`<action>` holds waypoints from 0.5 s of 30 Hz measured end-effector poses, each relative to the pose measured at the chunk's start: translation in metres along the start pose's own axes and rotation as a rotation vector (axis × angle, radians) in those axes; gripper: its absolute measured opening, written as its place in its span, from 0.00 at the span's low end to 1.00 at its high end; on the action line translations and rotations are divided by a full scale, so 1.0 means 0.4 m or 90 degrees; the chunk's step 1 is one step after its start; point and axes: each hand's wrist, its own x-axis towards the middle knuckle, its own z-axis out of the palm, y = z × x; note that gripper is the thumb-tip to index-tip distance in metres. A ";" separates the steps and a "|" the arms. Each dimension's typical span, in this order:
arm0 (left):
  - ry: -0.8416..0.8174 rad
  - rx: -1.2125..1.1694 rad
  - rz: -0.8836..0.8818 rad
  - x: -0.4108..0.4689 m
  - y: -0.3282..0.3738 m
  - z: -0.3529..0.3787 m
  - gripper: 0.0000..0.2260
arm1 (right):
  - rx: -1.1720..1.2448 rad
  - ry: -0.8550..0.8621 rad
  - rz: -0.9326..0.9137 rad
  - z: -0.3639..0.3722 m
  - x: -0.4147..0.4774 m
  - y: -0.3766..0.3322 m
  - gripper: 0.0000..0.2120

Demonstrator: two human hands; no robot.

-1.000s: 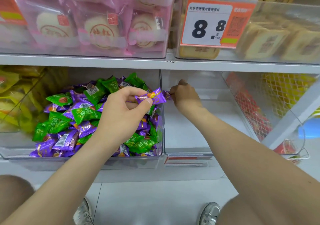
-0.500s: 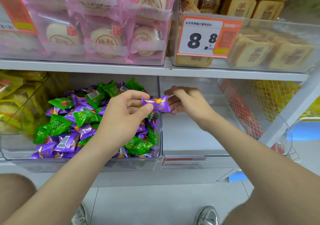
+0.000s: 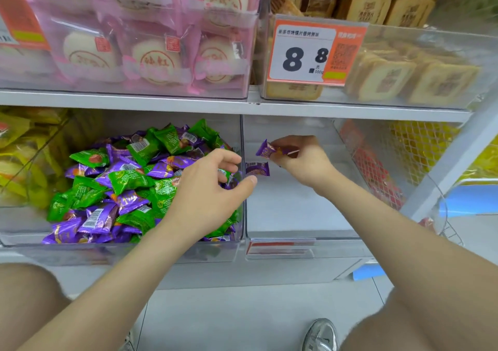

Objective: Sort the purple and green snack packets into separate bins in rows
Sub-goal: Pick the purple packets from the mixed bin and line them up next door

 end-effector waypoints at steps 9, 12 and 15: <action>-0.025 -0.043 -0.022 0.022 -0.016 -0.003 0.18 | -0.318 -0.021 -0.008 0.109 0.122 0.015 0.11; -0.031 -0.048 -0.020 0.020 -0.018 -0.004 0.18 | -0.428 -0.068 0.015 0.125 0.119 -0.002 0.12; -0.033 -0.048 -0.017 0.021 -0.022 -0.004 0.18 | -0.473 -0.110 0.010 0.136 0.122 -0.008 0.15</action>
